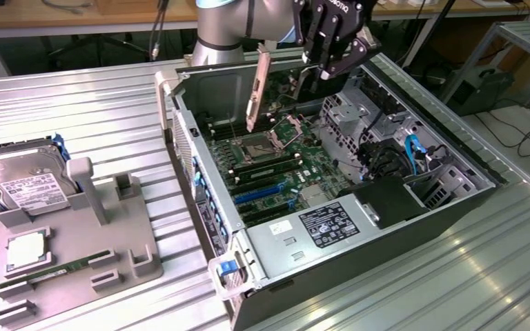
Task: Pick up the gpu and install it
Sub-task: 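Insert the gpu into the slot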
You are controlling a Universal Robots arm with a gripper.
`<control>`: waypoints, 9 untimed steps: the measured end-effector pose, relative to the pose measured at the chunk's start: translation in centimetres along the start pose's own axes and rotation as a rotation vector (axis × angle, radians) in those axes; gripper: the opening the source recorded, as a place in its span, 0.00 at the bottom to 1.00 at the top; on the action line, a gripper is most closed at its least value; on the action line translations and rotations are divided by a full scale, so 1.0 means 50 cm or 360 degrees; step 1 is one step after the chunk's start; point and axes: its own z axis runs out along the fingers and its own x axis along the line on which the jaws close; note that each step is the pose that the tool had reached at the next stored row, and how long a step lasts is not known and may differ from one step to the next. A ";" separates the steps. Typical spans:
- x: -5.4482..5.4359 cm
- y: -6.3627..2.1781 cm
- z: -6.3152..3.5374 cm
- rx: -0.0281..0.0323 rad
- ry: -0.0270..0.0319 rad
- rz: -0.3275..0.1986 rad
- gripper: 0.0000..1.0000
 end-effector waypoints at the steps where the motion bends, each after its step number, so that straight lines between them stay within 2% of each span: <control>1: 0.000 0.000 0.002 0.00008 -0.00002 0.0018 0.27; 3: 0.000 0.000 0.005 0.00019 -0.00001 0.0042 0.27; 9: 0.000 0.000 0.006 0.00021 -0.00001 0.0045 0.27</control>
